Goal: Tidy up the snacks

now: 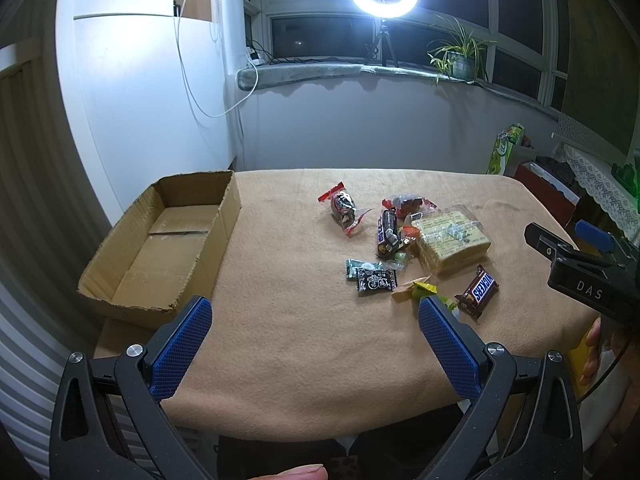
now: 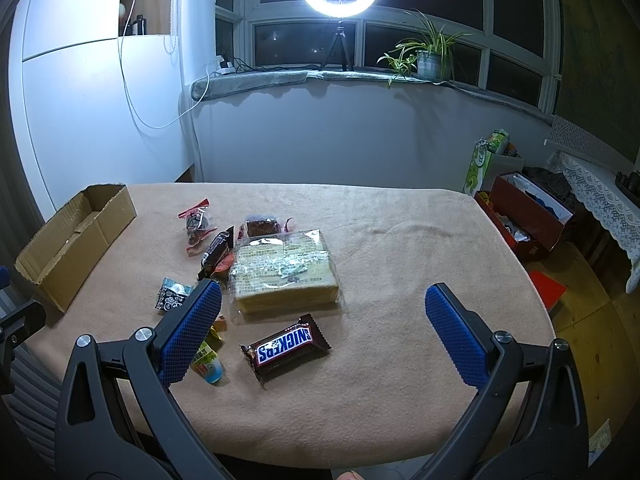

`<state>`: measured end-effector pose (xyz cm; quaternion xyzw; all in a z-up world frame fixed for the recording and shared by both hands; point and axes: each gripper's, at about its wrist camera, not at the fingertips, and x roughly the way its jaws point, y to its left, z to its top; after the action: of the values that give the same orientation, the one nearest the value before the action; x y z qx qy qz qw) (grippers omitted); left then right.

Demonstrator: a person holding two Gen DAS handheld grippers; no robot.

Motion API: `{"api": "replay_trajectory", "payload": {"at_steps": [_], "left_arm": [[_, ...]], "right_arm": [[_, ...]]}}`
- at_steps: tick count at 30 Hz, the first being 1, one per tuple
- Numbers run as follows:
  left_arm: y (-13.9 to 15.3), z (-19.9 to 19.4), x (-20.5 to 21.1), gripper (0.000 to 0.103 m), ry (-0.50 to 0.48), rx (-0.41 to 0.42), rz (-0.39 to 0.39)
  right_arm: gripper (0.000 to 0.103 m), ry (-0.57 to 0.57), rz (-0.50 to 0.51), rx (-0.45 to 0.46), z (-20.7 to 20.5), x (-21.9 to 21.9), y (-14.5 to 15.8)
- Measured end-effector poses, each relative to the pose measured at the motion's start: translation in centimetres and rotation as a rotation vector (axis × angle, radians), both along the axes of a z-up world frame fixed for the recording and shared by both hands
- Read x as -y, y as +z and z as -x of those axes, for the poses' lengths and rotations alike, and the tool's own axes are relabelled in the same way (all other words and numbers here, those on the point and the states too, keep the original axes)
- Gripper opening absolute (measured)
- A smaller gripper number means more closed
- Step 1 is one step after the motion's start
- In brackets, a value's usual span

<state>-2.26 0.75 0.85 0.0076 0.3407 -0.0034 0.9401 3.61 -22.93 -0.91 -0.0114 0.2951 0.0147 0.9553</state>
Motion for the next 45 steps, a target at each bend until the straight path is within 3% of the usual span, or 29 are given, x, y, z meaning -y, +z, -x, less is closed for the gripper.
{"api": "replay_trajectory", "payload": {"at_steps": [29, 37, 45], "left_arm": [[-0.7, -0.1, 0.6, 0.103, -0.011, -0.022, -0.005], [-3.1, -1.3, 1.3, 0.103, -0.029, -0.083, 0.000], [-8.3, -3.3, 4.0, 0.103, -0.114, -0.182, 0.006]], "right_arm": [[0.103, -0.002, -0.003, -0.015, 0.3, 0.9, -0.9], [0.103, -0.004, -0.014, -0.131, 0.0, 1.2, -3.0], [0.103, 0.030, -0.004, -0.175, -0.9, 1.5, -8.3]]}}
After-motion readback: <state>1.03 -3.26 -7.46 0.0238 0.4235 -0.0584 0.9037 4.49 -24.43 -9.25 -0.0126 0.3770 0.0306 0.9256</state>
